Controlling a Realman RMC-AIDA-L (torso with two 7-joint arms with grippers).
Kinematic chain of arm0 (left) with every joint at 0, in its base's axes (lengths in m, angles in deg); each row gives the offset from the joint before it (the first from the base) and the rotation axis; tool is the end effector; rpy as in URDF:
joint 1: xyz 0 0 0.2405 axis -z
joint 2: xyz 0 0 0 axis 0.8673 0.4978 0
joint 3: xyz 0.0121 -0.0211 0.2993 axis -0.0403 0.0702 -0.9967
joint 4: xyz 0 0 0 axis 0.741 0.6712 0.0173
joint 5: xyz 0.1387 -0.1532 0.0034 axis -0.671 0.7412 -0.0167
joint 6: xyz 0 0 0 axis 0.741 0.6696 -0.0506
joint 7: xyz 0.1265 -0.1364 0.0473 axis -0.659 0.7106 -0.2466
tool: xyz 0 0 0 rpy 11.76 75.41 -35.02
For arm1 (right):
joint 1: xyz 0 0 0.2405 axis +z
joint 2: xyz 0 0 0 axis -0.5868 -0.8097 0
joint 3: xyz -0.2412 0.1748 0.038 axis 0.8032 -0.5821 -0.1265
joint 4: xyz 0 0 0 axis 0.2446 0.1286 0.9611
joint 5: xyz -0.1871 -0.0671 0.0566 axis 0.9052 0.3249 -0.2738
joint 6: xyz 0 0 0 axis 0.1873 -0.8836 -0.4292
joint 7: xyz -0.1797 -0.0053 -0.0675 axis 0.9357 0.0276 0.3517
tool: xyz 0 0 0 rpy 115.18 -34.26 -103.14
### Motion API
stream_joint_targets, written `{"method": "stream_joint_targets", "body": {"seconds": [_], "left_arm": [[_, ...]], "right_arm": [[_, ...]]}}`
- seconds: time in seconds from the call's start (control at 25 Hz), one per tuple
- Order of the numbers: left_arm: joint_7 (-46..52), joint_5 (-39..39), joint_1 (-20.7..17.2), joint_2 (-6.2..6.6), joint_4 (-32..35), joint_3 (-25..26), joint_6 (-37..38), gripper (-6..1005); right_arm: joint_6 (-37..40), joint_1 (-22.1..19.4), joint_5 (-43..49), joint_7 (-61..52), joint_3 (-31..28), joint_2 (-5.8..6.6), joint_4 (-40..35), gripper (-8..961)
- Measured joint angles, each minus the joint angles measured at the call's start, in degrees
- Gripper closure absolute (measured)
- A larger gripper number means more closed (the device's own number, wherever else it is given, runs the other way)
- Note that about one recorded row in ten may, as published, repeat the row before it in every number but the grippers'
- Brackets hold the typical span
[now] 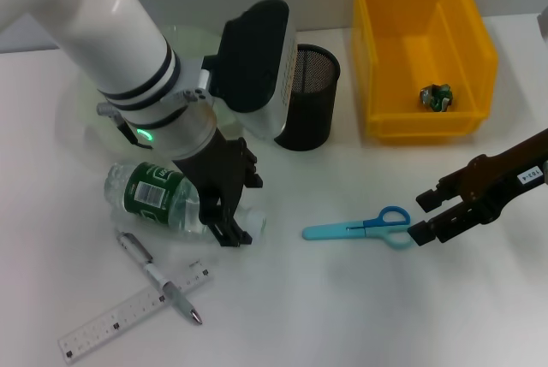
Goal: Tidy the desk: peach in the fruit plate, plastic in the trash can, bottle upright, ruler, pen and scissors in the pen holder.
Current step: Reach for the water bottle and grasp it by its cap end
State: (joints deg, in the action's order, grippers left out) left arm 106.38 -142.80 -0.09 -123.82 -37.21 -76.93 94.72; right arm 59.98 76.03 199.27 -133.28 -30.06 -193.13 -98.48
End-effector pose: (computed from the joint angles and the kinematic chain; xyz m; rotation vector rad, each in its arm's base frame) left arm -0.1489 0.4139 -0.1430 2.9738 -0.4438 -0.7281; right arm 0.2883 0.3734 -0.0153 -2.9604 1.0073 -0.0287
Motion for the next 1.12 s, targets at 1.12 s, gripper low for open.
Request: {"method": "stream_joint_targets", "body": {"seconds": [1.12], "left_arm": [[-0.4, 1.1, -1.9, -0.01, -0.9, -6.2, -6.0, 385]], "right_arm": [[-0.2, 0.5, 0.7, -0.4, 0.0, -0.26, 0.0, 189]]}}
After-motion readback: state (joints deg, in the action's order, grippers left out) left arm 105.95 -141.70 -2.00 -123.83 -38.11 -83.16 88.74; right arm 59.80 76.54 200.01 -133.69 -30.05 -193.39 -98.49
